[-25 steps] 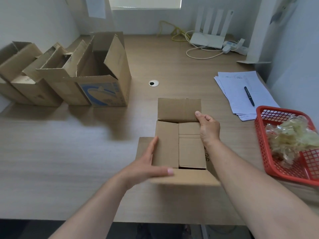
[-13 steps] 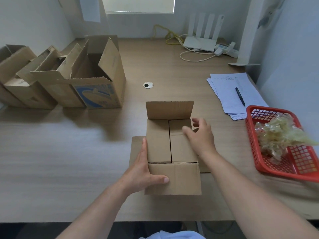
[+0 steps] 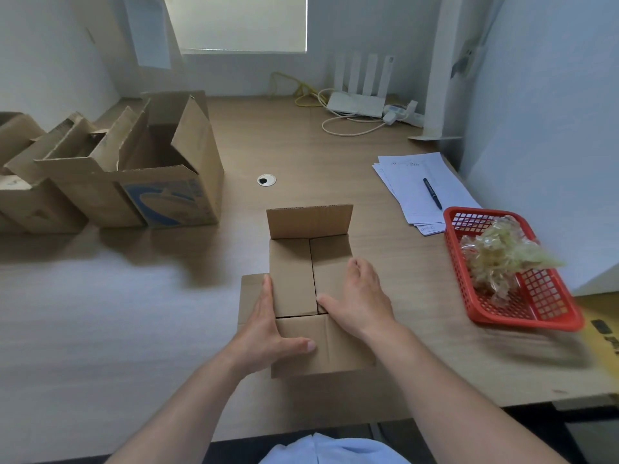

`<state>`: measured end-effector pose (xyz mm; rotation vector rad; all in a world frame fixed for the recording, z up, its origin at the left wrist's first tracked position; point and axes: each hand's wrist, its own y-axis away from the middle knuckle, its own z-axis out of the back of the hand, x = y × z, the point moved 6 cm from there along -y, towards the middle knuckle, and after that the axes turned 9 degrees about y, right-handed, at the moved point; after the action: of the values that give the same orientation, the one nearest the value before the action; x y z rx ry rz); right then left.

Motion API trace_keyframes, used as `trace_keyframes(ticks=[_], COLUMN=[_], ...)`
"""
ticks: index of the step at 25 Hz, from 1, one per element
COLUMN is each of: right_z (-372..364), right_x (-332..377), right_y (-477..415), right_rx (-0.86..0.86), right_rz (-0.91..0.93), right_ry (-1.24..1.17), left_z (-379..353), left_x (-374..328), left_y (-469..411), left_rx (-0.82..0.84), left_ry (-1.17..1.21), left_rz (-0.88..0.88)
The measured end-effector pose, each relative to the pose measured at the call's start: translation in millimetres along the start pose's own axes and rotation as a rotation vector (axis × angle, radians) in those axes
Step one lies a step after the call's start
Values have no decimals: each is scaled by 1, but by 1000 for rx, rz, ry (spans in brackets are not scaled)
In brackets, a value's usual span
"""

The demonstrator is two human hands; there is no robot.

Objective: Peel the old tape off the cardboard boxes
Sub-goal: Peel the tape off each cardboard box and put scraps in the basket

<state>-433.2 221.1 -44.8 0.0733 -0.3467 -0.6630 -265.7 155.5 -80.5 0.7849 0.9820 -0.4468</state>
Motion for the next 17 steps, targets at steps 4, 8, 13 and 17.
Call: trace_keyframes(ticks=[4,8,13,17], right_z=[7,3,-2,-2], right_x=[-4,-1,-2,-4], right_y=[-2,2,2,0], right_rx=[-110,-183,-213,-203], right_rz=[3,23,27,-4], right_ry=[-152,-197,-201,-178], left_z=[5,8,0,3], left_x=[-13,-36,-38,-37], left_y=[-5,-17,-22,-22], left_rx=[-154,-382,-408,-379], left_ry=[-46,-340,-381,-226], left_rz=[-31,28,78,63])
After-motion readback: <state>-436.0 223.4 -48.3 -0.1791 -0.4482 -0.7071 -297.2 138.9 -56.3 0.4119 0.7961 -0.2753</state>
